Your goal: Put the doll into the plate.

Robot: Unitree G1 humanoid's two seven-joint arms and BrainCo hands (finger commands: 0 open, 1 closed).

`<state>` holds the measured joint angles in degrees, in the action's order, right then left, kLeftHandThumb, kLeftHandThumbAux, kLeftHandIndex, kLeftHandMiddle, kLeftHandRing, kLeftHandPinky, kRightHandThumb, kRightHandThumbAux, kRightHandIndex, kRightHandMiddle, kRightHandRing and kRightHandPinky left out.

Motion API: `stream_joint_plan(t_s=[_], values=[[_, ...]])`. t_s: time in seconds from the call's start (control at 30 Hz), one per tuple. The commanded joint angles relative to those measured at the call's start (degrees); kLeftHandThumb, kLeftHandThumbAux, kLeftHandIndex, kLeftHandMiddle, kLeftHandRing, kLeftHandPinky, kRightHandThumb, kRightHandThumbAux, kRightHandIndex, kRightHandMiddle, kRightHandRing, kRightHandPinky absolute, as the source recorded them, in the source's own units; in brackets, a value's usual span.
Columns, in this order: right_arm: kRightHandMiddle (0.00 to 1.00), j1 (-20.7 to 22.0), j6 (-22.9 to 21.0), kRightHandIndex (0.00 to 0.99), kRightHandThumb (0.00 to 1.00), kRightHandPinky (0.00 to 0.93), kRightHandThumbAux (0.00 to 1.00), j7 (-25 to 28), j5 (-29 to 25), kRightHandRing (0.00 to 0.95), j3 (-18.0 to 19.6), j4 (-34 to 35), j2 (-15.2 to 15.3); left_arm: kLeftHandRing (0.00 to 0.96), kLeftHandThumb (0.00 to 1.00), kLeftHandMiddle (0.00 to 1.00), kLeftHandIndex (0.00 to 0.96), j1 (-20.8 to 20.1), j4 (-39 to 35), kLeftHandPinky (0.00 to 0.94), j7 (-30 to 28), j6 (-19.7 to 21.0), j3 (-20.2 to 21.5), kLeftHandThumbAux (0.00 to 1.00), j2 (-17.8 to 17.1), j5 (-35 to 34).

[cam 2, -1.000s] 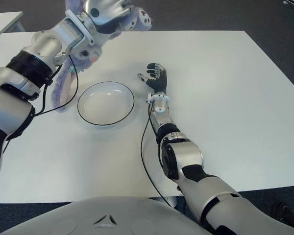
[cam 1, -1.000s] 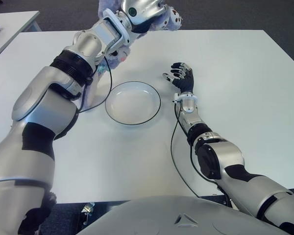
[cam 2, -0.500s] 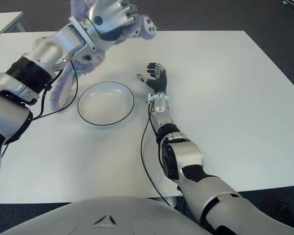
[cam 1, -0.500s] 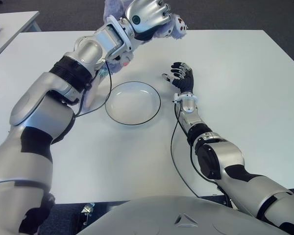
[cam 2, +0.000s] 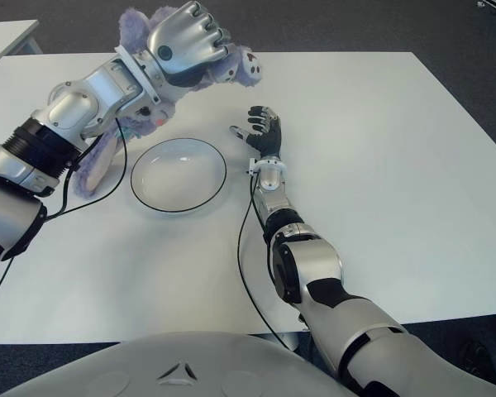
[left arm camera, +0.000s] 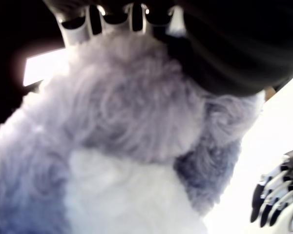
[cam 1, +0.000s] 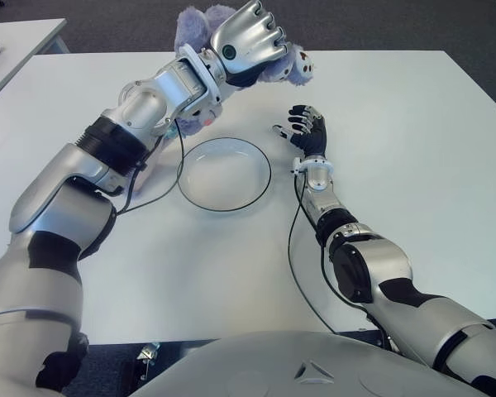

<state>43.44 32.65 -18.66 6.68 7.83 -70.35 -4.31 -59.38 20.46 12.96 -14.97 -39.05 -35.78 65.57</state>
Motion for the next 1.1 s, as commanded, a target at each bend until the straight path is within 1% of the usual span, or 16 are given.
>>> stream_joint_plan(t_s=[0.03, 0.33, 0.57, 0.77, 0.8, 0.87, 0.97, 1.03, 1.07, 1.1], values=[[0.356, -10.8, -7.1, 0.332, 0.069, 0.286, 0.958, 0.1, 0.0, 0.345, 0.5, -7.9, -4.6, 0.783, 0.847, 0.492, 0.445, 4.4, -5.9, 0.822, -6.3, 1.4, 2.9, 0.663, -0.7, -1.1], [0.360, -10.9, -7.1, 0.350, 0.083, 0.278, 0.955, 0.1, 0.1, 0.342, 0.6, -7.9, -4.3, 0.784, 0.847, 0.492, 0.446, 9.4, -13.6, 0.806, -11.1, 5.1, 6.0, 0.662, 0.6, -0.3], [0.358, -10.8, -7.2, 0.345, 0.075, 0.278, 0.947, -0.1, 0.0, 0.340, 0.6, -7.9, -4.3, 0.781, 0.848, 0.492, 0.447, 12.0, -17.1, 0.801, -14.1, 6.2, 7.6, 0.662, 1.3, -0.6], [0.366, -10.7, -7.3, 0.366, 0.077, 0.289, 0.949, -0.2, 0.0, 0.351, 0.6, -7.9, -4.3, 0.772, 0.849, 0.492, 0.446, 14.2, -19.8, 0.795, -17.4, 7.3, 8.5, 0.661, 1.7, -0.4], [0.366, -10.7, -7.3, 0.366, 0.078, 0.292, 0.950, -0.2, 0.0, 0.350, 0.6, -7.9, -4.3, 0.781, 0.851, 0.588, 0.431, 14.4, -20.2, 0.807, -17.9, 7.5, 8.6, 0.663, 1.8, -0.3], [0.364, -10.7, -7.2, 0.364, 0.081, 0.292, 0.951, -0.3, 0.2, 0.347, 0.5, -7.9, -4.2, 0.789, 0.853, 0.614, 0.428, 15.0, -21.0, 0.817, -18.9, 8.0, 8.8, 0.663, 2.1, -0.1], [0.360, -10.8, -7.0, 0.361, 0.084, 0.287, 0.954, -0.2, 0.3, 0.344, 0.3, -7.9, -4.1, 0.796, 0.854, 0.612, 0.428, 15.9, -22.2, 0.826, -19.7, 8.9, 9.1, 0.662, 2.8, 0.3], [0.355, -10.9, -6.9, 0.353, 0.084, 0.282, 0.951, -0.2, 0.4, 0.339, 0.2, -7.8, -4.0, 0.792, 0.855, 0.605, 0.426, 16.7, -23.1, 0.807, -20.1, 9.7, 9.3, 0.661, 3.5, 0.6], [0.356, -10.9, -6.9, 0.350, 0.083, 0.292, 0.947, -0.2, 0.4, 0.338, 0.3, -7.8, -4.0, 0.769, 0.854, 0.591, 0.417, 16.9, -23.4, 0.772, -20.2, 10.0, 9.4, 0.662, 3.8, 0.7], [0.356, -10.9, -6.9, 0.349, 0.082, 0.293, 0.946, -0.3, 0.4, 0.338, 0.3, -7.8, -4.0, 0.766, 0.854, 0.589, 0.416, 17.2, -23.7, 0.766, -20.4, 10.4, 9.4, 0.662, 4.3, 0.8]])
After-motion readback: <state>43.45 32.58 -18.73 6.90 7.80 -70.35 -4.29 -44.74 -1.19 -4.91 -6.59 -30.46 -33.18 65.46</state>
